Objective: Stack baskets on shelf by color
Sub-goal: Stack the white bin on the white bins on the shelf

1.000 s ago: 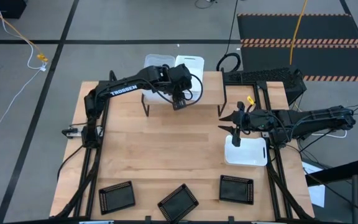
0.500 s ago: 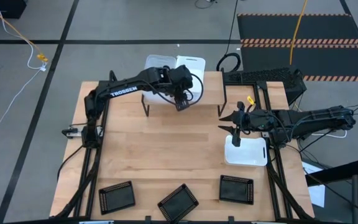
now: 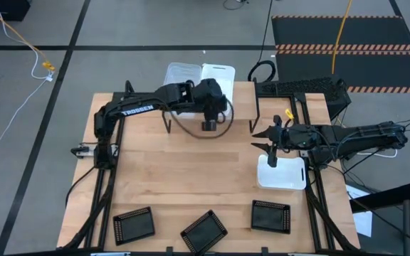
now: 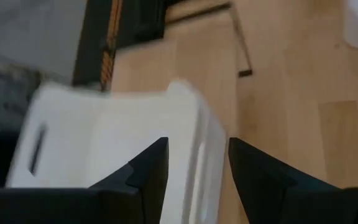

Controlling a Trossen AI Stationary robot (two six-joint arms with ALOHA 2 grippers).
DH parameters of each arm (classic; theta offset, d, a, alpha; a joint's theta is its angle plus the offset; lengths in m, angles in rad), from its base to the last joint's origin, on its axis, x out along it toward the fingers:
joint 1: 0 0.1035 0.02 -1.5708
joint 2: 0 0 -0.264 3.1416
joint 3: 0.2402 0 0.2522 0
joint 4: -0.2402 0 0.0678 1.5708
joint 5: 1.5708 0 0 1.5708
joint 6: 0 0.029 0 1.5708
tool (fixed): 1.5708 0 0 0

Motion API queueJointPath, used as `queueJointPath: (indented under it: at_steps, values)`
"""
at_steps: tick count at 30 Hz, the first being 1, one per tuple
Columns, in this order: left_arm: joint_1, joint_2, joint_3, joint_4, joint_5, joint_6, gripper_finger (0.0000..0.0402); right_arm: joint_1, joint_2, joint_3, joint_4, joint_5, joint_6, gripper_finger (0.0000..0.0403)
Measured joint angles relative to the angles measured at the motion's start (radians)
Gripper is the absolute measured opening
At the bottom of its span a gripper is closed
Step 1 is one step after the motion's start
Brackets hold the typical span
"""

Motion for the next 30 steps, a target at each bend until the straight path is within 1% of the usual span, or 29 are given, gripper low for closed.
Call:
queueJointPath:
  at_steps: [2,3,6,8,10,14,17,19,21,24,26,27,30]
  values:
    - [-0.03,-0.013,0.0,-0.002,0.008,0.074,0.017,0.0,-0.025,0.0,-0.003,0.0,0.0,0.0134]
    - [-0.045,-0.015,0.002,0.007,0.031,0.104,0.017,0.0,-0.042,0.0,-0.003,0.0,0.0,0.0134]
    - [-0.092,-0.01,0.002,0.012,0.17,0.142,0.017,0.0,-0.087,0.0,-0.013,0.0,0.0,0.0134]
    - [-0.13,0.017,0.002,0.055,0.25,0.168,0.017,0.0,-0.111,0.0,-0.026,0.0,0.004,0.0134]
    - [-0.167,0.058,0.002,0.092,0.27,0.201,0.017,0.0,-0.126,0.0,-0.029,0.0,0.018,0.0134]
    - [-0.23,0.159,0.001,0.243,0.272,0.273,0.017,0.0,-0.137,0.0,-0.031,0.0,0.051,0.0134]
    - [-0.255,0.246,0.001,0.36,0.272,0.303,0.017,0.0,-0.139,0.0,-0.057,0.0,0.083,0.0134]
    - [-0.262,0.307,0.0,0.451,0.258,0.226,0.017,0.0,-0.139,0.0,-0.088,0.0,0.12,0.0134]
    - [-0.261,0.353,-0.001,0.537,0.25,0.086,0.017,0.0,-0.139,-0.002,-0.129,0.0,0.155,0.0134]
    - [-0.261,0.393,-0.001,0.664,0.235,-0.183,0.017,0.0,-0.143,-0.024,-0.155,0.001,0.205,0.0134]
    - [-0.26,0.414,-0.001,0.71,0.221,-0.374,0.017,0.0,-0.143,-0.04,-0.156,0.001,0.23,0.0134]
    - [-0.26,0.42,0.0,0.737,0.2,-0.464,0.017,0.0,-0.143,-0.047,-0.155,0.001,0.241,0.0134]
    - [-0.264,0.437,0.0,0.742,0.114,-0.707,0.017,0.0,-0.143,-0.071,-0.15,0.002,0.258,0.0134]
